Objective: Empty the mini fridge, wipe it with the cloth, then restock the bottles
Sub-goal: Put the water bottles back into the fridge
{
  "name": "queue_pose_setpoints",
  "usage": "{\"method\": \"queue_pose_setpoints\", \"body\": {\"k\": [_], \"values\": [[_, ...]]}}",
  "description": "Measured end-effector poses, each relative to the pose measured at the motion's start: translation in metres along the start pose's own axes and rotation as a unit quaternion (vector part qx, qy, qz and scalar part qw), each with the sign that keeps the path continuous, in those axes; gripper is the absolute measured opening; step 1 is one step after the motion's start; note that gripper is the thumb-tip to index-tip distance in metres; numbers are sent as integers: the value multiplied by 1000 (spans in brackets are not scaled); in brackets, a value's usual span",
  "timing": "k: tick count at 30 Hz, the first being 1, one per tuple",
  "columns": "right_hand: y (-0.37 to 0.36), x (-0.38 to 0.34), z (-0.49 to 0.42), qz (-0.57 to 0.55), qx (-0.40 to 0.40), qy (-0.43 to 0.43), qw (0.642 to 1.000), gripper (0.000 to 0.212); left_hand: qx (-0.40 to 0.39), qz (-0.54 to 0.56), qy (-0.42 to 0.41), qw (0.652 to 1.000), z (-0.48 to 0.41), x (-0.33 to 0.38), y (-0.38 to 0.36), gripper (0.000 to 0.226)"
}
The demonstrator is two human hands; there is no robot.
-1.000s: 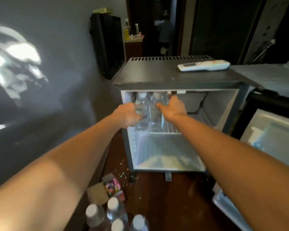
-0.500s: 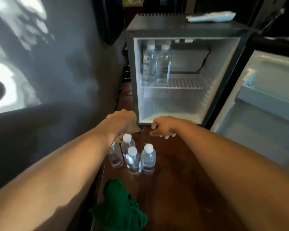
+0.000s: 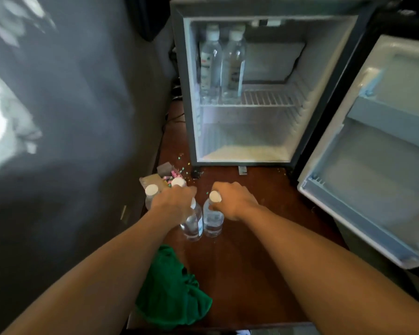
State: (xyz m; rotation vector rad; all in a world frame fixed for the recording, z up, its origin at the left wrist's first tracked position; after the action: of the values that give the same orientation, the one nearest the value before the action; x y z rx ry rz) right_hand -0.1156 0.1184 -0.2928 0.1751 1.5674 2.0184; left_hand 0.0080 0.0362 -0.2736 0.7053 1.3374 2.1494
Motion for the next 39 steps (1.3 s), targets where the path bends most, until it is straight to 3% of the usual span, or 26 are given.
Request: {"method": "queue_pose_setpoints", "body": {"k": [10,14,21,25,35,39], "values": [[134,20,20,-81,153,-79,982,27,135,139,-32,981,19,58,130,37],[186,32,15,-105,227,-101,963,21,213,232,-49,948,6,86,176,37],[246,67,-20,-155,310,-120,930,28,317,307,-62,895,-44,131,225,37],[267,88,-55,-152,332,-125,923,30,339,354,-57,870,-84,149,232,34],[265,134,-136,-221,324,-143,909,33,326,359,-39,873,-189,184,212,26],[271,138,-167,-301,329,-154,882,25,312,318,0,895,-220,195,215,46]]}}
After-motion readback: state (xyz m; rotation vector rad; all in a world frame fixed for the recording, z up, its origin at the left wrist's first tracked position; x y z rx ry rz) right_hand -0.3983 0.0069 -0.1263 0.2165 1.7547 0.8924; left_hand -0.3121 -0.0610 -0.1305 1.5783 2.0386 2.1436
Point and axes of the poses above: each hand's wrist, its own z-axis away from the middle knuckle, its own y-axis out of the back of the hand, x = y × z, the point moved 1 cm from there along -z, towards the middle knuckle, and after that the axes turned 11 degrees about z, right-handed, at the moved point
